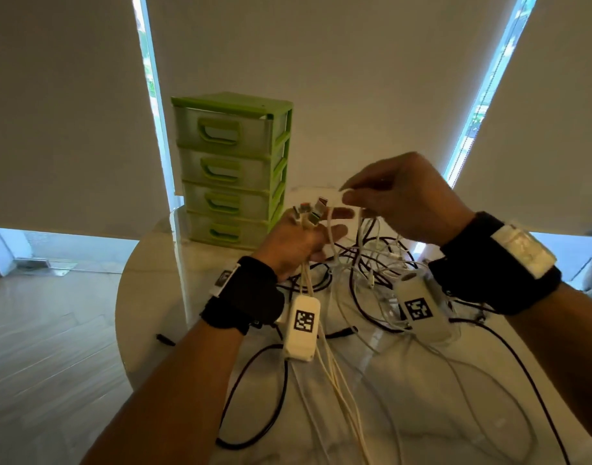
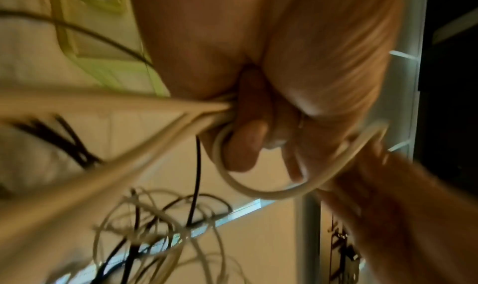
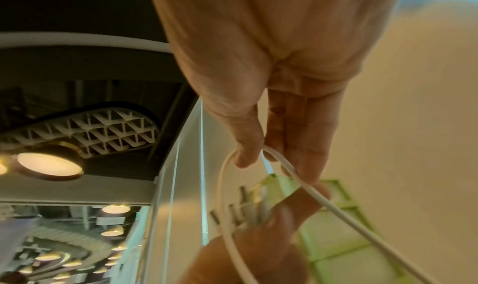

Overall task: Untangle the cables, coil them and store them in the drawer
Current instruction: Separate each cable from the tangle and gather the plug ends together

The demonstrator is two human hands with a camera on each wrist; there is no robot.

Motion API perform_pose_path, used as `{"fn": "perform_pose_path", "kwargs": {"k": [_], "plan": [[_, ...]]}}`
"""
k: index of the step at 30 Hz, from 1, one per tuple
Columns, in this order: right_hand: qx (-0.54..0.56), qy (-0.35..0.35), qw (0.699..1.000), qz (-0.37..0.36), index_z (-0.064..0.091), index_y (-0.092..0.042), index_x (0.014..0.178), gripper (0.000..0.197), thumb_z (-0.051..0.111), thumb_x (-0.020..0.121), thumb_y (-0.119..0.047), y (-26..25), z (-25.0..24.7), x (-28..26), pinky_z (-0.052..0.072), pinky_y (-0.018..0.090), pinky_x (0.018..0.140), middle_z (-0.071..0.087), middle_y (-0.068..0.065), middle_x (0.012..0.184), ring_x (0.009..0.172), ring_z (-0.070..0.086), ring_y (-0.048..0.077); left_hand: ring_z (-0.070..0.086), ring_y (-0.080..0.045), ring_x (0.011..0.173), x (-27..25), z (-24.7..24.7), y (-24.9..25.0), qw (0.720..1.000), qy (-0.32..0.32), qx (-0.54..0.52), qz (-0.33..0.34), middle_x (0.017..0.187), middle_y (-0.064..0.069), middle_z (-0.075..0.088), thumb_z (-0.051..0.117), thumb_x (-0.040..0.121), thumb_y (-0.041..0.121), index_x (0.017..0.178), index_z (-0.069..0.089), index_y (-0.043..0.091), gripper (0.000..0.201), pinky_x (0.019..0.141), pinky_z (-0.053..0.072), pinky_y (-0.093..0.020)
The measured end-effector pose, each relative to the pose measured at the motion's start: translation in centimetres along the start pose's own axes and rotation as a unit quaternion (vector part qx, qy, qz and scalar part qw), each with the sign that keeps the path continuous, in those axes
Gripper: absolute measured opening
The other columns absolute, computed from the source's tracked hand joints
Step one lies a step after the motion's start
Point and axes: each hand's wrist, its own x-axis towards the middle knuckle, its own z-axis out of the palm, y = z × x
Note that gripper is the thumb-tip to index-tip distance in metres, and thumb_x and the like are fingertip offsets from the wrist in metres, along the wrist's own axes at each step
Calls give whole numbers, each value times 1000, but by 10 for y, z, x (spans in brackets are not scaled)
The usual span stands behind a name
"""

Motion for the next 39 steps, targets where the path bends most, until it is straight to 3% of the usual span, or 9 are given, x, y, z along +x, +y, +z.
{"fn": "perform_pose_path", "kwargs": {"k": [5,8,11,14,19,24,28,32,39], "plan": [[29,-13,999,-40,74,-17,91,8,70,84,-15,-23,18,-1,55,19,71,72,-7,83,75,68,6,42,-3,35,-7,10,1,999,17,15,23,46,6,57,55,91,-4,62,67,20,40,40,40,-19],[51,28,998,-29,65,-20,110,23,66,88,-16,-11,15,-3,56,21,78,68,-6,89,80,67,7,33,-2,34,-4,1,5,996,24,-91,6,48,9,53,51,96,9,86,59,4,14,37,36,-17],[57,-123,985,108,56,-25,122,31,62,91,-21,13,22,-10,58,31,77,66,1,95,83,67,15,25,-4,36,-2,-7,7,984,-6,-177,4,43,10,28,54,90,25,89,63,6,21,40,28,-18],[-79,-267,954,112,65,-25,109,19,58,93,-33,41,36,-20,47,20,70,65,-7,90,73,61,3,25,-2,36,-3,-13,12,970,-38,-236,40,42,11,29,52,86,32,89,69,10,28,42,25,-18],[-145,-168,966,132,66,-22,75,23,58,94,-31,70,24,-14,42,21,65,57,-11,65,61,52,5,27,1,34,-2,-24,18,943,-47,-321,78,40,13,32,50,85,33,90,75,20,29,41,29,-16],[-77,-62,991,95,68,-18,77,21,58,95,-22,54,8,-7,44,22,62,61,-3,62,58,53,11,24,-2,36,3,-12,3,988,-22,-149,16,48,11,28,56,92,12,115,64,25,28,39,26,-17],[-3,-38,999,4,71,-18,85,12,61,92,-18,18,5,-3,52,23,63,68,1,69,60,62,11,34,-4,37,1,11,-8,998,19,61,-23,43,13,39,63,92,15,84,64,18,9,45,32,-21],[63,-7,998,-17,71,-17,93,9,62,92,-16,4,11,-2,56,22,64,69,-1,74,62,65,9,35,-6,40,1,16,-9,998,33,58,8,45,11,43,65,90,12,73,64,15,17,47,29,-22],[-223,-169,955,100,47,-35,134,56,70,83,-41,42,9,-10,43,33,94,60,-4,120,111,56,18,30,-2,36,9,6,-7,990,110,-85,-35,42,12,45,55,96,20,84,64,13,17,37,26,-17]]}}
